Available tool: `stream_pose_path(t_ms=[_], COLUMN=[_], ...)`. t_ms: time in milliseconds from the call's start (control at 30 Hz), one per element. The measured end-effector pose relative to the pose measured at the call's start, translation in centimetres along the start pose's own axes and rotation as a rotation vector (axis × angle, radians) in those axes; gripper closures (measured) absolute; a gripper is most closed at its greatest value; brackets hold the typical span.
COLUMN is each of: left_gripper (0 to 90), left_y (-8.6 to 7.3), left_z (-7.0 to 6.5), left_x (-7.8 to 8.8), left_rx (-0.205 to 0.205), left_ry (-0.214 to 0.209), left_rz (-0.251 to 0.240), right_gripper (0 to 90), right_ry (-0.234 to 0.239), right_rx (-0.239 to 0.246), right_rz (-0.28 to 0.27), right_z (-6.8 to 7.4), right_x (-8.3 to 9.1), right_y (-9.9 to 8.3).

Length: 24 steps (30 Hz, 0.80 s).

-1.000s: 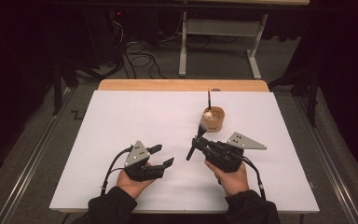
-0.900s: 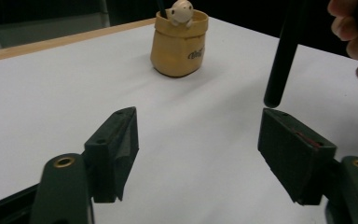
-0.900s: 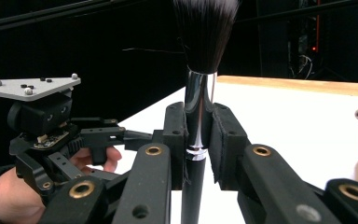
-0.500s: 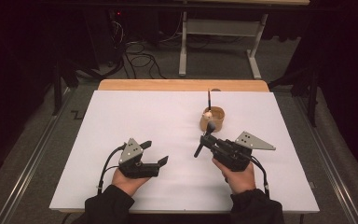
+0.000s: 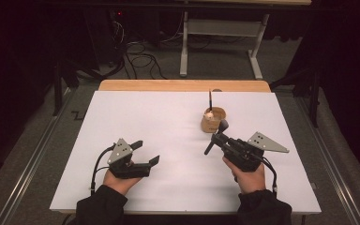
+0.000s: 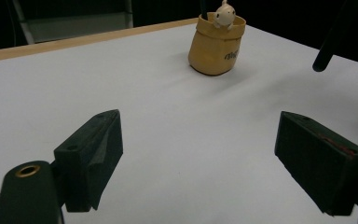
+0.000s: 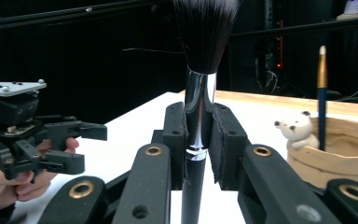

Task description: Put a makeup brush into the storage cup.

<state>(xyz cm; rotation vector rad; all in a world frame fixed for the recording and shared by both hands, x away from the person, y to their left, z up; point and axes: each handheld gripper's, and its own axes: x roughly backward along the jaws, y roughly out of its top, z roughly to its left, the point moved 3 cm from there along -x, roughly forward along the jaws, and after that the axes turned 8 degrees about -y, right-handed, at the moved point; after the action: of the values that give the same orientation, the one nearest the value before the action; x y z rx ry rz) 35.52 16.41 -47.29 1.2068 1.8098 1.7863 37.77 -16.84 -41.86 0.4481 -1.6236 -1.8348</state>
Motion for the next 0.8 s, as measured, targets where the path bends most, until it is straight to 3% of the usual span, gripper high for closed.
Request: stream_pose_path(t_ms=[667,800], left_gripper=[15.6,14.9], left_y=[-0.9,-0.8], left_z=[0.5,0.5], left_x=[1.3,1.6], left_rx=[-0.033,-0.033], left_ry=[-0.002,-0.002], left_rz=[0.035,0.02], right_gripper=[79.0,79.0], right_ry=[-0.09,-0.117], right_rx=[0.022,0.033], right_rz=[-0.002,0.0], right_z=[-2.1,-2.5], right_x=[1.4,1.6], right_y=[0.0,0.0])
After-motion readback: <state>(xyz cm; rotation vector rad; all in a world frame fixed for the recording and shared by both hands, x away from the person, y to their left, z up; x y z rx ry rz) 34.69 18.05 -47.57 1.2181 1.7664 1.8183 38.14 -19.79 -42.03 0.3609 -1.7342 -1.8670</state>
